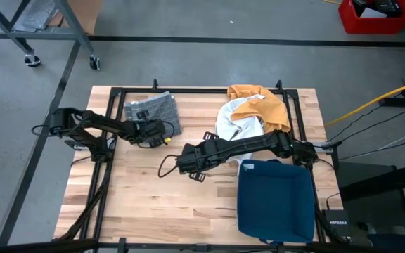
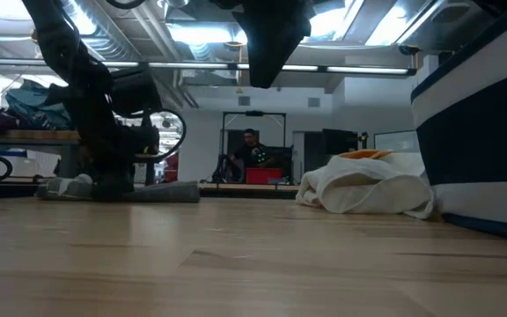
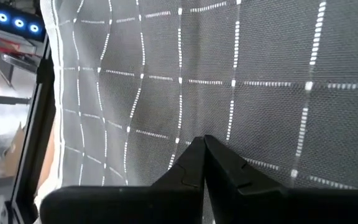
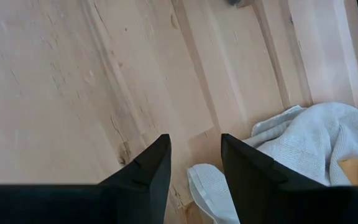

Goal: Fold towel
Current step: Fold the gray towel

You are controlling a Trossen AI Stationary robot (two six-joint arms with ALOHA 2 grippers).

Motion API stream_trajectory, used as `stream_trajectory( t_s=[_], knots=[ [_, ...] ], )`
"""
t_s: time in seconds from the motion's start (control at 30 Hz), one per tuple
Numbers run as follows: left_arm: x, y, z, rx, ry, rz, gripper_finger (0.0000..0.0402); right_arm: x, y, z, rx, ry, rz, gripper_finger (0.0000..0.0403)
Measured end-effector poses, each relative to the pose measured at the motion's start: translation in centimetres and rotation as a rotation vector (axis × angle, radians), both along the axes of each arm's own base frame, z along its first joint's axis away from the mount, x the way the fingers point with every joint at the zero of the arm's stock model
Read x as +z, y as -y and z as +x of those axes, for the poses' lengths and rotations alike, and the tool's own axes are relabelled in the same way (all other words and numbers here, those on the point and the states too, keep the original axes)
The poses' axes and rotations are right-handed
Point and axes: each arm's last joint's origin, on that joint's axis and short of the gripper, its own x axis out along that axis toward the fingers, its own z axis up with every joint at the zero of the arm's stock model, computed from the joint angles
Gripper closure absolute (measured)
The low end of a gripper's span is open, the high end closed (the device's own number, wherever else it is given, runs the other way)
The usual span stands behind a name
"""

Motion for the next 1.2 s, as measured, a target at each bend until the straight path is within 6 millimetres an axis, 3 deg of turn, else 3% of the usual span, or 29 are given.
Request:
stream_trajectory(
  t_s=[0.53, 0.83, 1.03, 1.2],
  knots=[
    [0.4, 0.0, 0.2, 0.088, 0.123, -0.008, 0.0399, 0.0, 0.0, 0.0, 0.000, 0.002, 0.000, 0.0260],
    [3.8, 0.2, 0.2, 0.063, 0.353, -0.013, 0.0399, 0.0, 0.1, 0.1, -0.004, 0.010, -0.027, 0.0260],
    [4.8, 0.5, 1.2, -0.054, 0.528, -0.175, 0.0399, 0.1, 0.1, 0.3, -0.009, 0.045, -0.054, 0.0260],
    [3.9, 0.6, 1.5, -0.078, 0.498, -0.242, 0.0399, 0.2, 0.1, 0.5, -0.011, 0.065, -0.055, 0.0260]
  ],
)
